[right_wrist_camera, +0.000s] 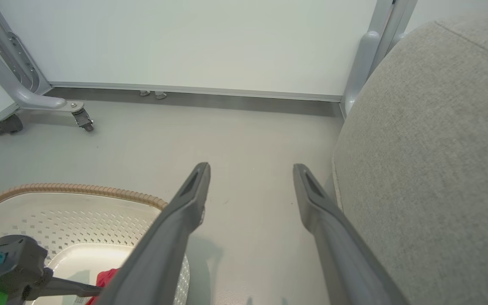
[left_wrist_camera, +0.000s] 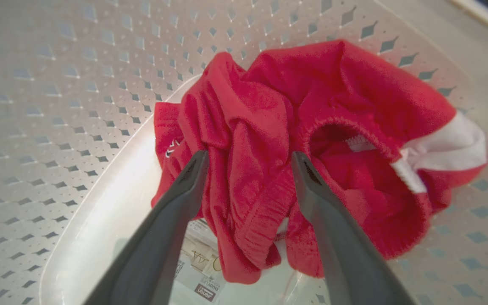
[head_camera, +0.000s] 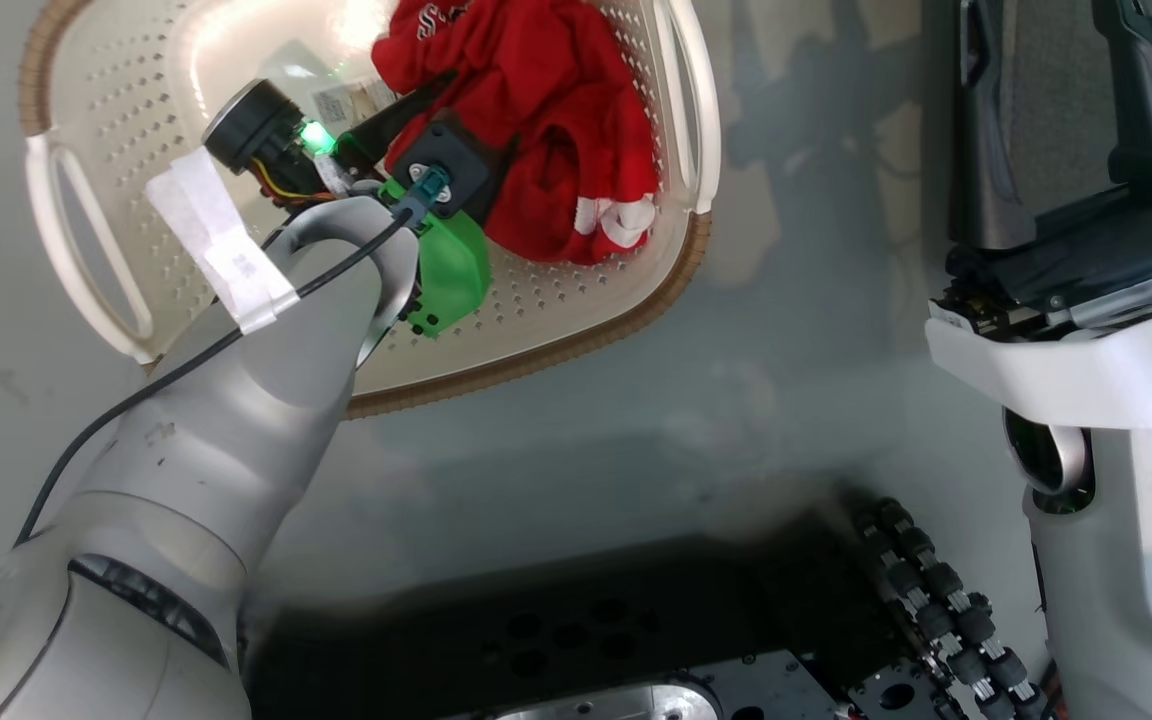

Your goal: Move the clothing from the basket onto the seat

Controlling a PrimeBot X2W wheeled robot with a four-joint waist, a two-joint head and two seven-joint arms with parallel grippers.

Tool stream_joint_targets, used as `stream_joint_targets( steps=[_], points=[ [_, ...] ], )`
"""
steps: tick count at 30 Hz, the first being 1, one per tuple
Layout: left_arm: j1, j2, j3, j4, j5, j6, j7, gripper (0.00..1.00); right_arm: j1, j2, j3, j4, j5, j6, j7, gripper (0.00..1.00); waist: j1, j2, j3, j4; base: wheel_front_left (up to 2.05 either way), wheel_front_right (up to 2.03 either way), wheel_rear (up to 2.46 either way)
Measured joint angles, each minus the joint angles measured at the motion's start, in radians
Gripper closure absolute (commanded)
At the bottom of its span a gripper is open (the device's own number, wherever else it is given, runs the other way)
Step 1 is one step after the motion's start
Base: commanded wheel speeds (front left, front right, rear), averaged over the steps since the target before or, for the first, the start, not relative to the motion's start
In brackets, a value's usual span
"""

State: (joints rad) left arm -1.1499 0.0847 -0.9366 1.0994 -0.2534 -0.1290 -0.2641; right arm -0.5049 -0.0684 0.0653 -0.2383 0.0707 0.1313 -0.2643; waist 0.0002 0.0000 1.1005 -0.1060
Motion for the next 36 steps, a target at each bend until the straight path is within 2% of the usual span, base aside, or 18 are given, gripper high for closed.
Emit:
stream_joint_targets(
  steps=[7,17,18,19,20,28,36],
  points=[
    [-0.060,-0.007,-0.006,0.138,-0.019,0.016,0.011,0.00,0.004,-0.009,0.032,-0.021,-0.002,0.000,0.000,0.00,0.0000,0.0000,0.049,-0.023,0.00,0.00,0.00],
    [-0.062,-0.018,-0.007,0.175,-0.046,0.034,0.028,0.00,0.014,-0.008,0.030,-0.030,0.022,0.000,0.000,0.00,0.0000,0.0000,0.061,-0.040,0.00,0.00,0.00],
    [-0.061,-0.019,-0.007,0.177,-0.047,0.033,0.029,0.53,0.014,-0.007,0.027,-0.030,0.029,0.000,0.000,0.00,0.0000,0.0000,0.061,-0.041,0.00,0.00,0.00],
    [-0.061,-0.020,-0.005,0.177,-0.050,0.034,0.026,0.96,0.014,-0.006,0.027,-0.031,0.029,0.000,0.000,0.00,-0.0001,0.0000,0.061,-0.043,0.00,0.00,0.00],
    [-0.061,-0.021,-0.006,0.178,-0.052,0.036,0.025,1.00,0.014,-0.003,0.026,-0.031,0.031,0.000,0.000,0.00,-0.0001,0.0000,0.061,-0.045,0.00,0.00,0.00],
    [-0.056,-0.028,0.002,0.143,-0.070,0.051,0.006,1.00,0.011,0.006,0.005,-0.033,0.026,0.000,0.000,0.00,-0.0001,0.0000,0.055,-0.040,0.00,0.00,0.00],
    [0.009,-0.030,0.051,-0.038,-0.081,0.077,0.002,1.00,-0.028,0.016,-0.009,-0.010,0.060,0.000,0.000,0.00,-0.0001,0.0000,0.023,-0.022,0.00,0.00,0.00]
  ],
)
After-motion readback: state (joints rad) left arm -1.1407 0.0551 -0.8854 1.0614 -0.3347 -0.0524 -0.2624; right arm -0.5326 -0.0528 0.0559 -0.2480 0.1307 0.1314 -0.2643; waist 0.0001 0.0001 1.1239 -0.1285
